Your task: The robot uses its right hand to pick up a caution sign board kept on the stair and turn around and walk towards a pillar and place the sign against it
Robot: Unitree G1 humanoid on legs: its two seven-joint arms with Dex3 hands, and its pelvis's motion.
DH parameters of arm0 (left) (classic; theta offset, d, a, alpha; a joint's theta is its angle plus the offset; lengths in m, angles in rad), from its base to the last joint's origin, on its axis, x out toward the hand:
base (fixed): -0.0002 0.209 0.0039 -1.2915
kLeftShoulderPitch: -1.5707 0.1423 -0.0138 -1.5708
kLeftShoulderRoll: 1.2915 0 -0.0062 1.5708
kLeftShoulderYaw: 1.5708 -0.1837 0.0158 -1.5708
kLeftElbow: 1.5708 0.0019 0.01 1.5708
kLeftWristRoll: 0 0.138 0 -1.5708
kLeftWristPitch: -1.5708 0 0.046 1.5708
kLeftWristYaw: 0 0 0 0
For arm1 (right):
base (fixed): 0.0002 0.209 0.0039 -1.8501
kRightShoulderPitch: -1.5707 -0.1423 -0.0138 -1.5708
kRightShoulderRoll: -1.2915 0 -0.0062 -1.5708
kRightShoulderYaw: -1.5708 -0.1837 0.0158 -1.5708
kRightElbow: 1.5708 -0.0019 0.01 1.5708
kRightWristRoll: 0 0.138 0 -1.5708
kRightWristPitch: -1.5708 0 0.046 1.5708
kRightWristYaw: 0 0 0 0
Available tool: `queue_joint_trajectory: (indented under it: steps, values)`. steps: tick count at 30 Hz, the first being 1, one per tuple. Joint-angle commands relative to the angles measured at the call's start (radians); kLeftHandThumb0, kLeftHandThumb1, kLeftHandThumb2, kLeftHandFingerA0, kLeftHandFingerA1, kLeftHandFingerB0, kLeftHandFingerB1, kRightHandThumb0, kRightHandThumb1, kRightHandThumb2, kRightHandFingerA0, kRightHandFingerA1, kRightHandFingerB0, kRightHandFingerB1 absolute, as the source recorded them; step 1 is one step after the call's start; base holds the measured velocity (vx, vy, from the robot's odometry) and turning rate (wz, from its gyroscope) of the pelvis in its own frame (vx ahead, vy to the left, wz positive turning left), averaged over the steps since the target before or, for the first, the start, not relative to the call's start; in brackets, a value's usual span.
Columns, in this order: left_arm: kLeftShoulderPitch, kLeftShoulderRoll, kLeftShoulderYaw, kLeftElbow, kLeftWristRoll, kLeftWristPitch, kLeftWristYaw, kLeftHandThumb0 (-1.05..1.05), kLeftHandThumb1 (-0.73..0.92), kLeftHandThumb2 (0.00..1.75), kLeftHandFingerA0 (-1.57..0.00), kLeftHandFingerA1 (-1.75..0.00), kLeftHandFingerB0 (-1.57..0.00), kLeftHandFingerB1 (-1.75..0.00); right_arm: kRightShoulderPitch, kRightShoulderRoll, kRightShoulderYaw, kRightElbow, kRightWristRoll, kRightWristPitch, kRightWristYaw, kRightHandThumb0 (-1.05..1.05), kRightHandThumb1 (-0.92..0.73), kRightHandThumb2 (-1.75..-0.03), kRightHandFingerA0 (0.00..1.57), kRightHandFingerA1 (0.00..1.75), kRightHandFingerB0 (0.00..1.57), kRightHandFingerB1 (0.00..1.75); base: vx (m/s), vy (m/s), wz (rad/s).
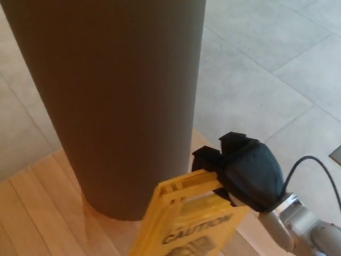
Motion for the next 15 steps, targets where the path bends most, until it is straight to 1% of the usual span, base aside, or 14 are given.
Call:
queue_joint_trajectory:
  steps: [1,2,3,4,7,8,12,13,15]
  values:
    - [0.019,0.015,0.001,-0.019,0.000,-0.055,0.022,-0.44,0.44,0.64,-1.12,-0.77,-0.99,-0.68,-0.080,-0.021,0.005,0.063,-0.001,0.010,-0.109,-0.09,-0.59,-0.91,0.87,1.66,0.79,1.27,0.15,-0.173,0.17]
    - [0.020,0.015,0.001,-0.021,0.000,-0.054,0.023,-0.44,0.44,0.64,-1.12,-0.77,-0.99,-0.68,-0.083,-0.022,0.009,0.069,0.001,0.010,-0.114,-0.09,-0.59,-0.91,0.87,1.66,0.79,1.27,0.12,-0.171,-0.64]
    - [0.021,0.014,0.000,-0.023,0.000,-0.054,0.024,-0.44,0.44,0.64,-1.12,-0.77,-0.99,-0.68,-0.086,-0.022,0.012,0.074,0.003,0.009,-0.118,-0.09,-0.59,-0.91,0.87,1.66,0.79,1.27,0.14,-0.198,0.27]
    - [0.017,0.010,0.009,-0.023,-0.015,-0.054,0.008,-0.46,0.40,0.67,-1.13,-0.78,-1.00,-0.70,-0.102,-0.030,0.017,0.084,-0.003,0.019,-0.096,-0.11,-0.61,-0.88,0.83,1.75,0.69,1.32,0.14,-0.158,0.21]
    - [0.017,0.009,0.011,-0.025,-0.016,-0.053,0.007,-0.46,0.40,0.67,-1.13,-0.78,-1.00,-0.70,-0.109,-0.033,0.026,0.092,0.002,0.022,-0.100,-0.11,-0.61,-0.88,0.83,1.75,0.69,1.32,0.12,-0.112,-0.10]
    - [0.014,0.013,0.007,-0.020,-0.011,-0.057,0.005,-0.41,0.43,0.69,-1.11,-0.79,-0.97,-0.70,-0.117,-0.029,0.031,0.093,0.000,0.026,-0.097,-0.15,-0.63,-0.83,0.84,1.75,0.72,1.30,0.13,0.022,-0.10]
    - [0.008,0.019,0.003,-0.010,-0.004,-0.063,0.003,-0.41,0.43,0.69,-1.11,-0.79,-0.97,-0.70,-0.132,-0.024,0.043,0.098,0.001,0.036,-0.096,-0.15,-0.63,-0.83,0.84,1.75,0.72,1.30,0.13,0.107,-0.12]
    - [0.003,0.021,0.002,-0.012,-0.002,-0.055,0.013,-0.44,0.43,0.67,-1.12,-0.78,-0.98,-0.69,-0.147,-0.004,0.059,0.102,-0.003,0.026,-0.107,-0.16,-0.64,-0.83,0.82,1.75,0.74,1.25,0.12,0.203,-0.19]
    - [0.002,0.021,0.002,-0.012,-0.002,-0.054,0.014,-0.44,0.43,0.67,-1.12,-0.78,-0.98,-0.69,-0.151,-0.003,0.064,0.104,-0.001,0.028,-0.111,-0.16,-0.64,-0.83,0.82,1.75,0.74,1.25,0.15,0.269,-0.15]
